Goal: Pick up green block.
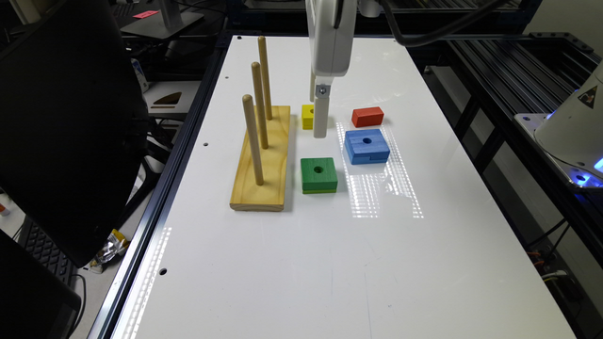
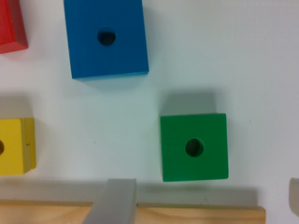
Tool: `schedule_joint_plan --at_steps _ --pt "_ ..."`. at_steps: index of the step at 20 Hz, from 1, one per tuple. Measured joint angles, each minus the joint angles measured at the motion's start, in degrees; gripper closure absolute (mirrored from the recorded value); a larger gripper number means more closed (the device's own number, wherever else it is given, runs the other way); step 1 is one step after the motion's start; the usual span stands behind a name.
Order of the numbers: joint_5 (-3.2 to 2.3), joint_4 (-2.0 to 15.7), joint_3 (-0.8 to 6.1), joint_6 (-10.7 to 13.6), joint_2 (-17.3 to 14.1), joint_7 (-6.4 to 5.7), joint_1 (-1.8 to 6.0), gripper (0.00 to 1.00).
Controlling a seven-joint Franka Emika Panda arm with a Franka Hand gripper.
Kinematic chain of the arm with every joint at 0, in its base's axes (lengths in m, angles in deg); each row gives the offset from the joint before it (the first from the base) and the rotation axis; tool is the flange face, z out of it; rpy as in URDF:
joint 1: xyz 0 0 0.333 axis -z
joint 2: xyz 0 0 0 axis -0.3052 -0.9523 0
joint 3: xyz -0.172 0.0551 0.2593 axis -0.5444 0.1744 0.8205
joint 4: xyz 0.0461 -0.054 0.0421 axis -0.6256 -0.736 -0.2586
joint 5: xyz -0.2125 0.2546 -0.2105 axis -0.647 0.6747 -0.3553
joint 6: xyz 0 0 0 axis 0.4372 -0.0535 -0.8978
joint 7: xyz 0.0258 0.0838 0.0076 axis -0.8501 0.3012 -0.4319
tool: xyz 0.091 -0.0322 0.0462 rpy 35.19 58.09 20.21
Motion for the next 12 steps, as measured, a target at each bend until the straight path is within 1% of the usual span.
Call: schedule_joint_plan --at_steps 7,12 --pt "0.00 0.44 -0.02 -0.02 -0.03 0.00 0.01 0.00" --pt "0.00 0.46 -0.04 -0.16 -0.63 0.00 0.01 0.00"
